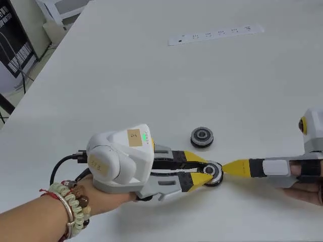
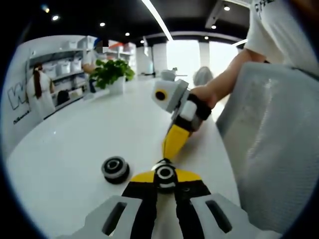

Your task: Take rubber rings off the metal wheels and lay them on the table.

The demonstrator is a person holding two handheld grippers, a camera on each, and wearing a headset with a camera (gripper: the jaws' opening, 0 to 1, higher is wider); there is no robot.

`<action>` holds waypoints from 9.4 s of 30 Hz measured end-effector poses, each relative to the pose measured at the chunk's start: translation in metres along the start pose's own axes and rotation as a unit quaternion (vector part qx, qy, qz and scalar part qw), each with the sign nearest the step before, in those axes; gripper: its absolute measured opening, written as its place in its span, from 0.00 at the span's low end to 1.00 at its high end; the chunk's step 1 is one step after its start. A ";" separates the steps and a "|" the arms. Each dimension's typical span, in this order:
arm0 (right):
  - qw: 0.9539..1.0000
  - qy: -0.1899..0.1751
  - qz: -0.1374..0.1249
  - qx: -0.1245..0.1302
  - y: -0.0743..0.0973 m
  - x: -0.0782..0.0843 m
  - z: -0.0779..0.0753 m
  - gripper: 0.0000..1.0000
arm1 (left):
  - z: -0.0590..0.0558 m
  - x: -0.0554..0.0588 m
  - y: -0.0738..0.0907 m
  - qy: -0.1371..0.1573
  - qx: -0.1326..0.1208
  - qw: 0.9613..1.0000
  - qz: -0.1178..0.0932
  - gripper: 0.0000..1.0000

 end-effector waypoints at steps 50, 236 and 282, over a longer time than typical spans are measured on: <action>0.999 0.016 0.009 -0.026 -0.014 -0.003 0.014 0.00 | -0.001 -0.001 0.000 -0.003 -0.008 1.000 0.005 0.14; 0.958 0.190 0.108 0.183 -0.048 -0.018 0.076 0.22 | -0.010 0.045 0.230 0.106 -0.170 0.980 -0.006 0.82; 0.946 0.280 0.048 0.156 0.066 -0.021 0.087 0.49 | -0.015 -0.051 0.177 0.067 -0.173 0.983 -0.001 0.82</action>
Point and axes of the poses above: the centre of the closed fingertips' face, and the gripper's own axes: y roughly backward along the fingers, z roughly to its left, x roughly out of its underside, the point moved 5 cm from there along y, roughly backward along the fingers, and after that the axes turned 1 degree about -x, right-handed, at the moved point
